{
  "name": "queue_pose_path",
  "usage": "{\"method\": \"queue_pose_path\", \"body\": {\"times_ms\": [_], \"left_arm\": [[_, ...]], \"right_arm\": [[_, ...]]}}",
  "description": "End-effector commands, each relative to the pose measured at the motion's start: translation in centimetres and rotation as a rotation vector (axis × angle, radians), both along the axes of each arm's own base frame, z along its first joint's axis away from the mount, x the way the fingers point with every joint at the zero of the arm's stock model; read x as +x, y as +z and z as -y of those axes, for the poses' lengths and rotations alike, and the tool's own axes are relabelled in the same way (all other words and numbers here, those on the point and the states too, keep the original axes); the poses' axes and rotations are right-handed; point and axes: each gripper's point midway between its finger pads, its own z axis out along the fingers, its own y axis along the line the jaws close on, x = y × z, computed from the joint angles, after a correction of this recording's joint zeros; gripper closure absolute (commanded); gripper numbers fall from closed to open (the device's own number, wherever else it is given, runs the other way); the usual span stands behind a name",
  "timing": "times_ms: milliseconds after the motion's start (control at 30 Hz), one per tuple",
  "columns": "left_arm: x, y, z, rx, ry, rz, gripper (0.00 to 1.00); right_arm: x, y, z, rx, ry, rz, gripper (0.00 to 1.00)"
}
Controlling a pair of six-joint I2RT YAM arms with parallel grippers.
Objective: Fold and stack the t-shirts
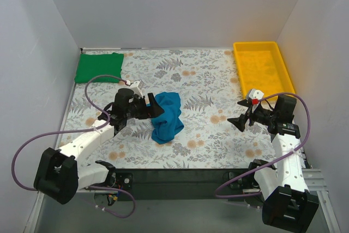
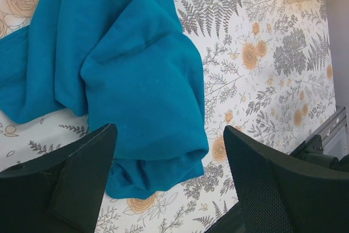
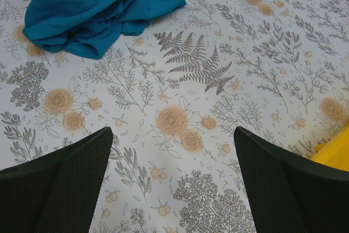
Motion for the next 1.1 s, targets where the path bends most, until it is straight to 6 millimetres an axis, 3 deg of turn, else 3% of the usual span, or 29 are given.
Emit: {"method": "queue_pose_path", "body": {"times_ms": [0, 167, 300, 567, 800, 967, 1067], "left_arm": [[1.5, 1.9, 0.8, -0.002, 0.034, 0.048, 0.22], [3.1, 0.9, 1.2, 0.092, 0.057, 0.034, 0.25], [4.4, 1.8, 2.1, 0.204, -0.02, 0.094, 0.28], [3.9, 1.1, 4.3, 0.345, -0.303, 0.185, 0.27], [3.6, -2.4, 5.8, 0.47, -0.464, 0.174, 0.29], [3.8, -4.5, 6.1, 0.549, -0.48, 0.137, 0.46], [3.9, -4.9, 6.2, 0.583, -0.466, 0.135, 0.74]], "right_arm": [[-0.2, -0.1, -0.2, 0.014, 0.016, 0.002, 0.02], [-0.2, -0.1, -0.2, 0.012, 0.016, 0.003, 0.02], [-0.2, -0.2, -0.2, 0.013, 0.016, 0.0, 0.02], [-0.2, -0.1, -0.2, 0.015, 0.016, -0.001, 0.02], [-0.2, -0.2, -0.2, 0.014, 0.015, -0.003, 0.02], [-0.2, -0.1, -0.2, 0.015, 0.015, -0.001, 0.02], [-0.2, -0.2, -0.2, 0.014, 0.017, -0.001, 0.02]]}}
